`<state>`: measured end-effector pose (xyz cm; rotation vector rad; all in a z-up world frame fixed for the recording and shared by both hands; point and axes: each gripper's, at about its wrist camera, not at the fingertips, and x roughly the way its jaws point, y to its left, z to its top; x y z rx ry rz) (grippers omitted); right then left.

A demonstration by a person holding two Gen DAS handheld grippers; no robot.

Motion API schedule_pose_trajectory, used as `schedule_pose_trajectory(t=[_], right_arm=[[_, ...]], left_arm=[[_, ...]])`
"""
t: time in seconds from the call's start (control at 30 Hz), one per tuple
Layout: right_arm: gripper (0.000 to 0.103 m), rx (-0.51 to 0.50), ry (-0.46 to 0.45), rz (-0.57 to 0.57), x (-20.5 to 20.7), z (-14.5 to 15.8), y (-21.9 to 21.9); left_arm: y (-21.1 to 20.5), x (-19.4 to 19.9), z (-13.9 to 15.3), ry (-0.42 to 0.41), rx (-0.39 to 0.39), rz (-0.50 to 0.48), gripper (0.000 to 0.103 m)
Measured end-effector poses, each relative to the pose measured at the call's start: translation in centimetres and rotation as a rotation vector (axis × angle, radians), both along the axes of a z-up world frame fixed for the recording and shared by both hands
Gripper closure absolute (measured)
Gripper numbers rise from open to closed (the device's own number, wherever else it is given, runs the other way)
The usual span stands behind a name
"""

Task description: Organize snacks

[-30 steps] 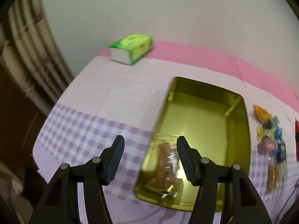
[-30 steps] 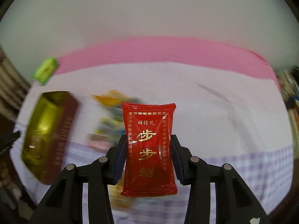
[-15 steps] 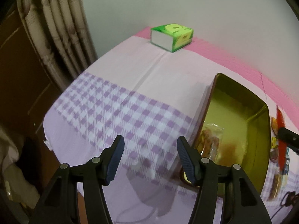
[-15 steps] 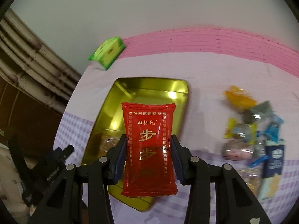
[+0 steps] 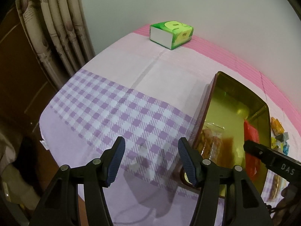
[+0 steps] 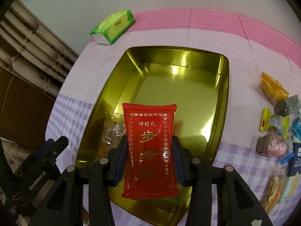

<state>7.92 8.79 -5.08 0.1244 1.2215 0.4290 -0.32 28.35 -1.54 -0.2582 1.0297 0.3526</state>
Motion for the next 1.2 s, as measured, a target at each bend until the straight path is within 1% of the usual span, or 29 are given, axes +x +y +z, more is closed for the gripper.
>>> schedule_pose_trajectory(t=[0.33, 0.47, 0.57, 0.7, 1.0, 1.2], right_arm=[[0.062, -0.050, 0.003, -0.003, 0.4, -0.9, -0.5], [0.062, -0.097, -0.026, 0.004, 0.3, -0.7, -0.7], [0.063, -0.164, -0.048, 0.017, 0.3, -0.8, -0.4], [0.063, -0.206, -0.069, 0.016, 0.3, -1.0, -0.7], [0.063, -0.291, -0.101, 0.009, 0.7, -1.3, -1.1], [0.061, -0.310, -0.109, 0.017, 0.7, -1.2, -1.1]], left_arm=[[-0.8, 0.1, -0.1, 0.008, 0.006, -0.025, 0.043], [-1.0, 0.1, -0.1, 0.009, 0.006, -0.032, 0.043], [-1.1, 0.1, -0.2, 0.011, 0.008, -0.036, 0.043], [-1.0, 0.2, -0.2, 0.012, 0.006, -0.040, 0.043], [-1.7, 0.3, -0.4, 0.016, 0.012, -0.061, 0.043], [-1.8, 0.3, -0.4, 0.017, 0.012, -0.072, 0.043]])
